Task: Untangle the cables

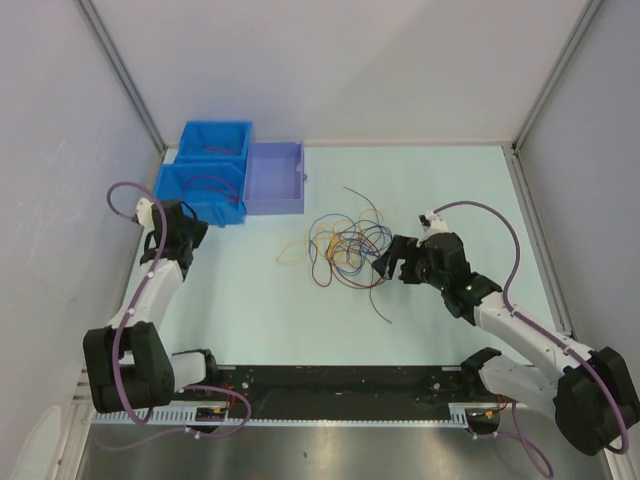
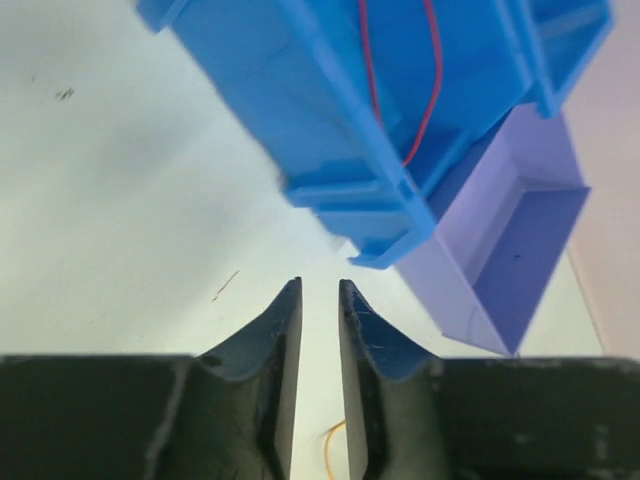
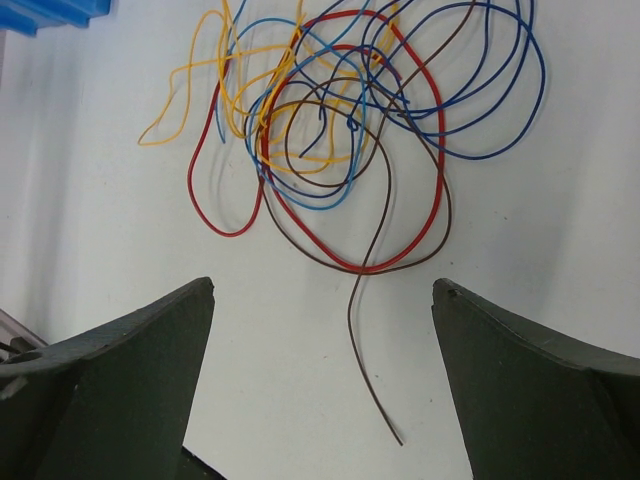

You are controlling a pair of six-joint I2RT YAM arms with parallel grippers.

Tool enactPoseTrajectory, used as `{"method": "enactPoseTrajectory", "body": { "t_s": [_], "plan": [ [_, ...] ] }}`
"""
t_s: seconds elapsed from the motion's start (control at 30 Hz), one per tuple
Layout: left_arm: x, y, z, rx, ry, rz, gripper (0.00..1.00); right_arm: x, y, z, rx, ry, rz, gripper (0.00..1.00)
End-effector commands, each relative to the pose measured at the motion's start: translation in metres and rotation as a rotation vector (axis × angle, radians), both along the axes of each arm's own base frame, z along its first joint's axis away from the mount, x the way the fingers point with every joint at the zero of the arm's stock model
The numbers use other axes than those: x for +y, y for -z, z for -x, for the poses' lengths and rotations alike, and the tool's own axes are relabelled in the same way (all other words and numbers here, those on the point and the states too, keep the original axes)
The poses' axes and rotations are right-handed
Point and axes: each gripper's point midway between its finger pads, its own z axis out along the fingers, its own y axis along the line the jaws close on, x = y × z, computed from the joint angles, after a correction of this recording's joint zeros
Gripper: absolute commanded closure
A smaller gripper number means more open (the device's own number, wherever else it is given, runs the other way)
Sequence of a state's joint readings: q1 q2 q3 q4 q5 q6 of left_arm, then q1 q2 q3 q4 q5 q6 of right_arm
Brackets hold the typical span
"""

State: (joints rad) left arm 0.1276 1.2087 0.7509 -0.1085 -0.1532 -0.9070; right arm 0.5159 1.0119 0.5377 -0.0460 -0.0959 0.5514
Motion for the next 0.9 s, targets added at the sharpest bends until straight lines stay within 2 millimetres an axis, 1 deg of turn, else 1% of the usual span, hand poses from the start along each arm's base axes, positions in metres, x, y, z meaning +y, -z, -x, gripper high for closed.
{"method": "enactPoseTrajectory", "body": {
  "t_s": [0.0,0.03,0.07,0.1,0.13,0.17,0.23,0.27,0.3,0.33,0.37,0.4,0.43,0.47,0.5,0.53,0.57,0.6,0.63,0.7,0.73,0.77,0.8,0.83,0.87],
  "plan": [
    [0.0,0.005,-0.002,-0.031,0.017,-0.007,0.78,0.009,-0.013,0.0,-0.035,-0.006,-0.042,0.05],
    [-0.001,0.004,-0.003,-0.041,0.024,-0.009,0.91,0.011,-0.014,0.001,-0.036,-0.008,-0.042,0.05],
    [-0.009,0.009,-0.002,-0.036,0.071,-0.003,1.0,0.012,-0.013,0.002,-0.032,-0.008,-0.043,0.05],
    [-0.014,0.0,-0.008,-0.087,0.099,-0.005,1.0,0.013,-0.012,0.003,-0.028,-0.01,-0.04,0.06],
    [-0.022,-0.004,-0.009,-0.108,0.136,-0.006,1.0,0.013,-0.01,0.003,-0.024,-0.007,-0.037,0.06],
    [-0.04,-0.004,-0.009,-0.113,0.205,-0.024,1.0,0.016,-0.01,0.005,-0.021,-0.011,-0.039,0.06],
    [-0.058,-0.007,-0.009,-0.114,0.263,-0.066,1.0,0.017,-0.009,0.005,-0.019,-0.006,-0.038,0.06],
    [-0.084,-0.012,-0.008,-0.117,0.335,-0.119,1.0,0.019,-0.007,0.006,-0.013,-0.007,-0.036,0.06],
    [-0.095,-0.011,-0.005,-0.102,0.368,-0.14,1.0,0.019,-0.007,0.005,-0.015,-0.001,-0.033,0.06],
    [-0.121,-0.011,0.001,-0.103,0.44,-0.157,1.0,0.02,-0.007,0.005,-0.015,0.0,-0.03,0.06],
    [-0.131,-0.012,0.004,-0.111,0.478,-0.186,1.0,0.02,-0.004,0.005,-0.007,0.001,-0.023,0.06],
    [-0.141,-0.01,0.009,-0.104,0.51,-0.196,1.0,0.019,-0.004,0.004,-0.007,0.009,-0.017,0.06],
    [-0.163,-0.007,0.017,-0.102,0.579,-0.205,0.99,0.019,-0.004,0.004,-0.008,0.01,-0.014,0.06],
    [-0.17,-0.002,0.023,-0.086,0.615,-0.224,0.98,0.018,-0.002,0.004,0.001,0.014,-0.005,0.06],
    [-0.18,0.002,0.028,-0.08,0.65,-0.23,0.91,0.018,-0.003,0.004,-0.001,0.012,0.001,0.06],
    [-0.197,0.009,0.038,-0.074,0.716,-0.234,0.88,0.013,-0.002,0.001,-0.007,0.038,0.016,0.06],
    [-0.205,0.015,0.043,-0.059,0.75,-0.24,0.86,0.01,-0.002,0.0,-0.008,0.047,0.03,0.06],
    [-0.211,0.02,0.049,-0.051,0.777,-0.243,0.82,0.008,-0.002,0.001,-0.009,0.052,0.039,0.06],
    [-0.221,0.029,0.059,-0.035,0.816,-0.246,0.8,0.007,-0.002,0.0,-0.01,0.056,0.043,0.06],
    [-0.231,0.038,0.066,-0.036,0.854,-0.233,0.78,0.005,0.0,0.001,-0.007,0.062,0.054,0.06],
    [-0.233,0.049,0.073,-0.018,0.873,-0.218,0.78,0.005,0.0,0.0,-0.008,0.067,0.053,0.06],
    [-0.239,0.048,0.073,-0.043,0.892,-0.202,0.76,0.004,0.001,0.0,-0.002,0.066,0.058,0.06],
    [-0.243,0.053,0.076,-0.034,0.915,-0.189,0.76,0.005,0.001,0.001,0.002,0.067,0.055,0.06],
    [-0.252,0.061,0.08,-0.027,0.952,-0.187,0.75,0.005,0.0,0.001,0.005,0.069,0.05,0.06],
    [-0.254,0.063,0.081,-0.025,0.964,-0.19,0.73,0.004,0.001,0.001,0.007,0.07,0.052,0.06]
  ]
}}
